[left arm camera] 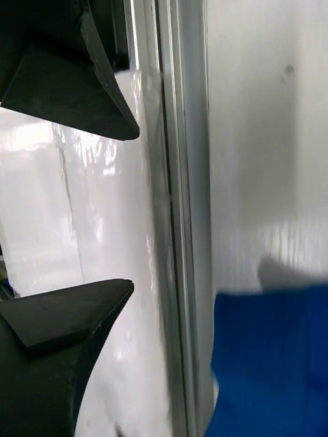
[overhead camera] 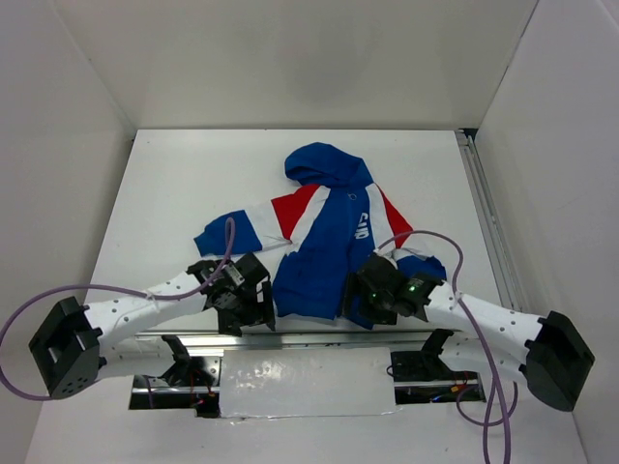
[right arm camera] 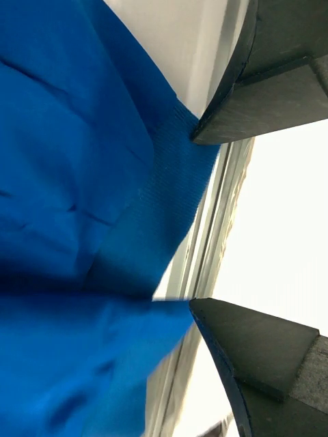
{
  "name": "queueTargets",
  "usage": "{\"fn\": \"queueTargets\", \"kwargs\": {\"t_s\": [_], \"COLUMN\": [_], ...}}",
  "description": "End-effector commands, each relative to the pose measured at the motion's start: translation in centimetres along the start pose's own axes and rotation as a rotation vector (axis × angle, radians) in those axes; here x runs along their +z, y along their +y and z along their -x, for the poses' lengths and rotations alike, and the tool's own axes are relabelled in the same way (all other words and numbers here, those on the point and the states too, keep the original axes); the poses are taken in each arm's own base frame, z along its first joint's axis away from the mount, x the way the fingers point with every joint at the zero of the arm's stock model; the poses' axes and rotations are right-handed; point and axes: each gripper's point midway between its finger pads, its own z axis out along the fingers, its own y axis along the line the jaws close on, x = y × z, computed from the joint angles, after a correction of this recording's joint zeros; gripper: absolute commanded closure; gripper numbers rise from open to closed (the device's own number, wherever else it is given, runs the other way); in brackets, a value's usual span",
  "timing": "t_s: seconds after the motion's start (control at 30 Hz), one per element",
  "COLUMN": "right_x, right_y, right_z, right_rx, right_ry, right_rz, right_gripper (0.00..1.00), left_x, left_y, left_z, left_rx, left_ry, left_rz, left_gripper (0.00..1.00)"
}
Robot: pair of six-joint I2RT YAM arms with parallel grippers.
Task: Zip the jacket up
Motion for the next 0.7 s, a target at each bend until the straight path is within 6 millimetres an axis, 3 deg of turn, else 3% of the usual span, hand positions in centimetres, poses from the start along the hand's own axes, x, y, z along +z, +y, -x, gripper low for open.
{"fn": "queueTargets", "kwargs": {"t_s": [0.0, 0.2, 0.33, 0.5, 0.67], "right_x": [0.3, 0.1, -0.9, -0.5, 0.5], "right_y": [1.1, -0.4, -1.6, -2.8, -3.1], "right_z": [-0.7, 0.1, 1.0, 0.1, 0.4], "right_rx": [0.0, 0.067, 0.118, 0.154, 0.174], "right_ry": [0.033, -0.025, -0.063, -0.011, 0.002], "right_rz": [0.006, -0.089, -0.116, -0.092, -0.074], "right_gripper": [0.01, 0.03, 0.03, 0.04, 0.05], "left_x": [0.8, 0.6, 1.5, 3.1, 4.5], "left_y": [0.6, -3.5, -4.7, -5.1, -5.8], "left_z": [-0.5, 0.9, 1.8, 3.2, 4.3], "left_rx": [-0.014, 0.129, 0.186, 0.193, 0.217], "left_ry": [0.002, -0.067, -0.091, -0.106, -0.119], "left_rz": [0.03, -0.066, -0.047, 0.031, 0.057], "left_gripper": [0.05, 0.03, 0.01, 0.05, 0.16]}}
